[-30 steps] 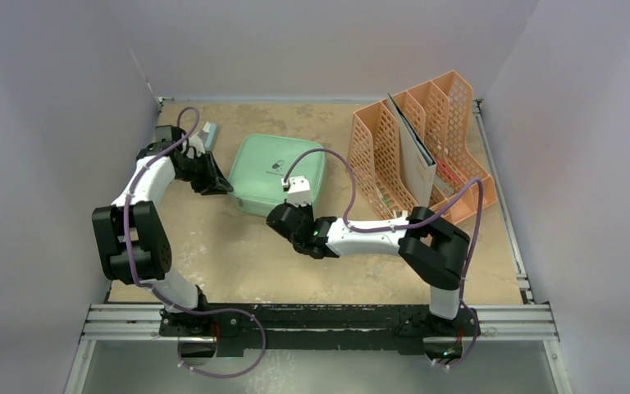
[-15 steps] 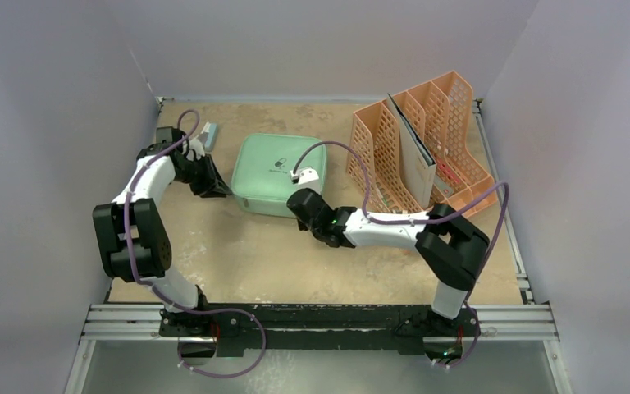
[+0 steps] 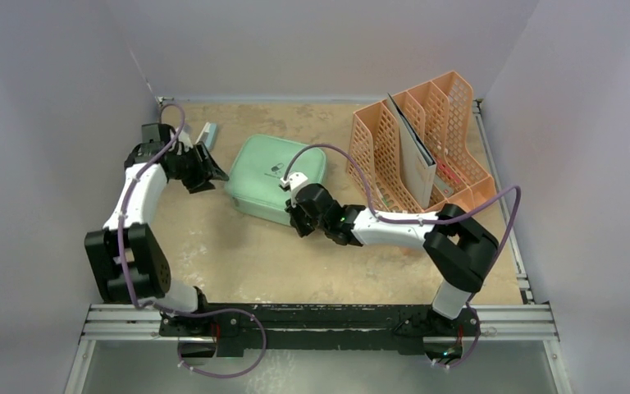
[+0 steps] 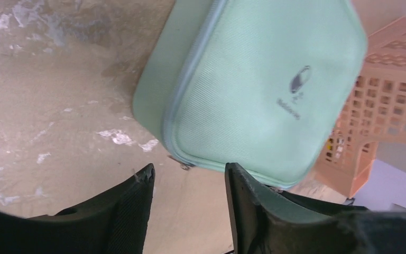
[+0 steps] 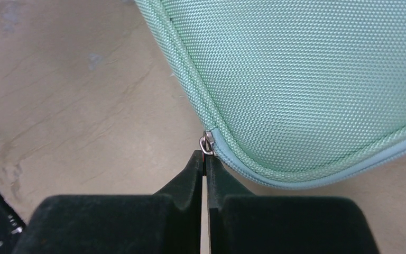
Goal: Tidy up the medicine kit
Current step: Zip the medicine box at the center of the board.
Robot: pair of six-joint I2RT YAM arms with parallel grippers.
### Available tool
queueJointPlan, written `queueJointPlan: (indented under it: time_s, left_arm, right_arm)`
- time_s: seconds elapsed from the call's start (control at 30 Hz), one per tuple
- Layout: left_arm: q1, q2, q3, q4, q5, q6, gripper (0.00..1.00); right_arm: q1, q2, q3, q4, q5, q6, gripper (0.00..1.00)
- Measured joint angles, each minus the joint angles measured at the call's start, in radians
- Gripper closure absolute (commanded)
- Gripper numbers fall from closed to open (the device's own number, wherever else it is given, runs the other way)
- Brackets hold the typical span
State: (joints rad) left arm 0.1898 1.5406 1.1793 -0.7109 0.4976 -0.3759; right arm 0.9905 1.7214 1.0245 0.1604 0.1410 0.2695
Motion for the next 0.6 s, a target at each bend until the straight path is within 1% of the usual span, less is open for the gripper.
queueJointPlan:
  time_s: [0.1, 0.2, 0.37, 0.5, 0.6]
  left_arm:
    - [0.001, -0.108, -0.051, 0.052, 0.017, -0.056, 0.49]
    - [0.002, -0.191, -0.160, 0.148, 0.086, -0.142, 0.49]
    - [0.001, -0.220, -0.343, 0.255, 0.159, -0.266, 0.48]
    - [-0.013, -0.225, -0.414, 0.300, 0.166, -0.328, 0.47]
    - [-0.029, -0.235, -0.461, 0.372, 0.171, -0.378, 0.47]
  right_arm:
    - [0.004, 0.006, 0.011, 0.003, -0.062, -0.005, 1.00]
    - [0.013, 0.034, 0.041, 0.010, -0.110, 0.003, 1.00]
    - [0.043, 0.090, 0.095, 0.032, -0.153, 0.029, 1.00]
    - [0.068, 0.115, 0.118, 0.046, -0.163, 0.056, 1.00]
    - [0.077, 0.126, 0.126, 0.058, -0.161, 0.087, 1.00]
